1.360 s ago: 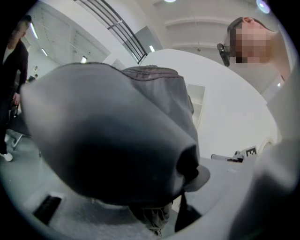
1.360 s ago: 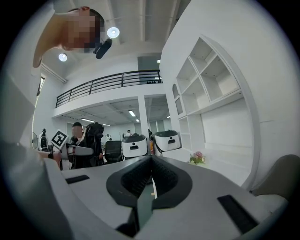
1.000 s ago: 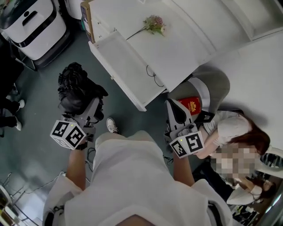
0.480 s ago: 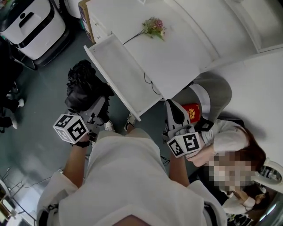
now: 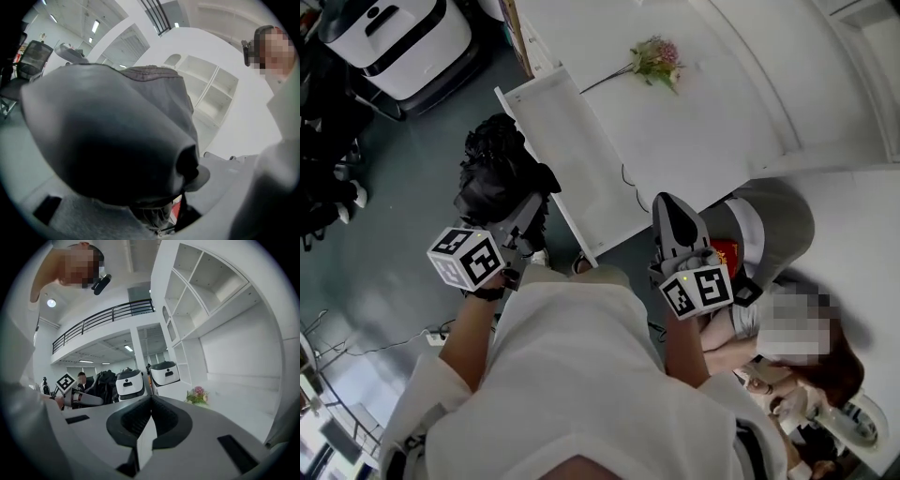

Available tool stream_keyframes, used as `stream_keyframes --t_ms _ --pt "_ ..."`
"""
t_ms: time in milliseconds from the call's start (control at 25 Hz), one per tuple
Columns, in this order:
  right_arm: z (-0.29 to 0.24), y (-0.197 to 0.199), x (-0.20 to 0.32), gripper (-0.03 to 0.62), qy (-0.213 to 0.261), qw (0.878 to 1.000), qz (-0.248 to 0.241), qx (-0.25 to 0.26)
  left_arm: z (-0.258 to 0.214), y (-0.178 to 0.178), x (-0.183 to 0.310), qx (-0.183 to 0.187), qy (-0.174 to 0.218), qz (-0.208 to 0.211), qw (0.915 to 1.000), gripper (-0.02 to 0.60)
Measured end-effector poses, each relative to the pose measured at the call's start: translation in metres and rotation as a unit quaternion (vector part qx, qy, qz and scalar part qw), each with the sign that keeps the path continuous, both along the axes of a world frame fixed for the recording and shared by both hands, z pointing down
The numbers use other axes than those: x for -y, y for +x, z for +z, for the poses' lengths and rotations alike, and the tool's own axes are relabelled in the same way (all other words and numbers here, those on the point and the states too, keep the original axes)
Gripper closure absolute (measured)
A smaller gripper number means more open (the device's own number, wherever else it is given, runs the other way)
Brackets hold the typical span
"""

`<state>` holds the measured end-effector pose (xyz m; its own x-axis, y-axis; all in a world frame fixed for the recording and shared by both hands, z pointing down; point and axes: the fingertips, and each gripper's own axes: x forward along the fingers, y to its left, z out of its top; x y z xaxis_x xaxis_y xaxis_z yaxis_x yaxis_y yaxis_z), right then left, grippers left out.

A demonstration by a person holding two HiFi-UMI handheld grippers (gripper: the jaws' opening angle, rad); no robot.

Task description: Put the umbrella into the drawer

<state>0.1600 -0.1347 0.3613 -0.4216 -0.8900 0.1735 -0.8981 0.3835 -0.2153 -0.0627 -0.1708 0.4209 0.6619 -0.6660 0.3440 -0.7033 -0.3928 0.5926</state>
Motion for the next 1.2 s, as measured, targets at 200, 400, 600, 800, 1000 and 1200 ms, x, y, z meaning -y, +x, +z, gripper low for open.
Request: stream_keyframes --t_ms 200,400,600,800,1000,1200 --pt "0.009 0.007 0.012 0.592 -0.008 1.000 -0.012 0.004 0.028 0.023 0.011 0.001 -0.030 -0.003 0.9995 0.299" --pt "0.012 0.013 0.019 0.592 -0.012 1.000 -0.028 0.002 0.054 0.057 0.026 0.019 -0.044 0.007 0.9988 0.299" --pt "0.012 0.009 0.016 0.592 -0.017 0.999 -0.040 -0.001 0.078 0.079 0.039 0.013 -0.066 0.005 0.9977 0.298" --pt "0.012 0.023 0.014 0.592 -0.016 0.999 -0.035 -0.012 0.104 0.105 0.045 0.009 -0.087 0.005 0.9962 0.298" --pt "0.016 0.036 0.011 0.592 -0.021 0.999 -0.033 -0.019 0.128 0.117 0.053 -0.006 -0.118 -0.018 0.9929 0.298" --pt "0.021 0.040 0.009 0.592 -0.031 0.998 -0.040 -0.023 0.144 0.128 0.064 -0.035 -0.137 -0.038 0.9893 0.298"
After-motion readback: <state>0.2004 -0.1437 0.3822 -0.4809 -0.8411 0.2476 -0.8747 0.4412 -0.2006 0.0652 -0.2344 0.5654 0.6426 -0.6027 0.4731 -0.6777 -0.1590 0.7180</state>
